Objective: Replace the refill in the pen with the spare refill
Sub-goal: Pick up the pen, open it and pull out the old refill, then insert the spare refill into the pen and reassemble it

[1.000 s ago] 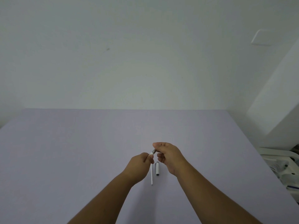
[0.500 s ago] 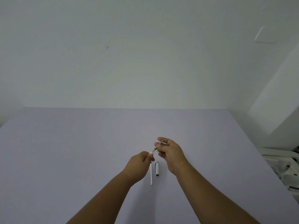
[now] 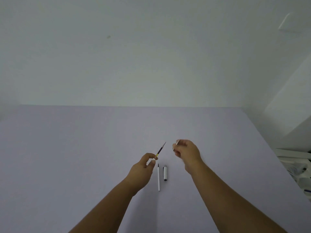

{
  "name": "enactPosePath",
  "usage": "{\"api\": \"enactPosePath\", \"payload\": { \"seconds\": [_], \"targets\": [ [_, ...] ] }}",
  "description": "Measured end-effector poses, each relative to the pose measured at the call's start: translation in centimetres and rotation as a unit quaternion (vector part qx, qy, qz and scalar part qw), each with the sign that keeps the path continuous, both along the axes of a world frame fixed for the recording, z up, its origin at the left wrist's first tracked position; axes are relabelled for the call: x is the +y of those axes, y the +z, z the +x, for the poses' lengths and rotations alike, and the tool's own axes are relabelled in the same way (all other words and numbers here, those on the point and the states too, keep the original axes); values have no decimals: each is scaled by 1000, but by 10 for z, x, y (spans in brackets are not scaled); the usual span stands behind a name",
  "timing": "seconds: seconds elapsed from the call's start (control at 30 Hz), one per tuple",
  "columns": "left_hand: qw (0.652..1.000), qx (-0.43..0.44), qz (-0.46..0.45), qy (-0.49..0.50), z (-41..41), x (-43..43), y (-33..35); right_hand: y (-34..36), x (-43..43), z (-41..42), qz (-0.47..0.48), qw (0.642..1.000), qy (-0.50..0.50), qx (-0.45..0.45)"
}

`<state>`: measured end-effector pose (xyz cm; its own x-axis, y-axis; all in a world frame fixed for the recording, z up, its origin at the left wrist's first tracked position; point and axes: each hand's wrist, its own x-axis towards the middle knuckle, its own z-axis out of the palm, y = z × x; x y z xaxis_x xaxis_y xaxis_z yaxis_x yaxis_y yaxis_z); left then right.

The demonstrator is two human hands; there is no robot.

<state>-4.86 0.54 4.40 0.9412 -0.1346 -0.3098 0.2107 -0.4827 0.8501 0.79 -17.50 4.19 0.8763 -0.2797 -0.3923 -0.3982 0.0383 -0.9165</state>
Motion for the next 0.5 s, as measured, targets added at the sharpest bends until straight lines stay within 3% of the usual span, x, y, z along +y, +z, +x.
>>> {"api": "enactPosePath", "payload": {
  "seconds": [0.03,0.1,0.17,0.5],
  "targets": [
    [1000,7,0,3,1,0,-5,-13,0,-3,-85,994,62,38],
    [1000,23,-2,8,1,1,-15,-42,0,-14,-252,947,179,82],
    [999,34,-6,8,0,3,-24,-64,1,-26,-347,908,223,80],
    [999,53,4,1,5,4,-42,-84,2,-37,-390,895,213,45]
  ]
}}
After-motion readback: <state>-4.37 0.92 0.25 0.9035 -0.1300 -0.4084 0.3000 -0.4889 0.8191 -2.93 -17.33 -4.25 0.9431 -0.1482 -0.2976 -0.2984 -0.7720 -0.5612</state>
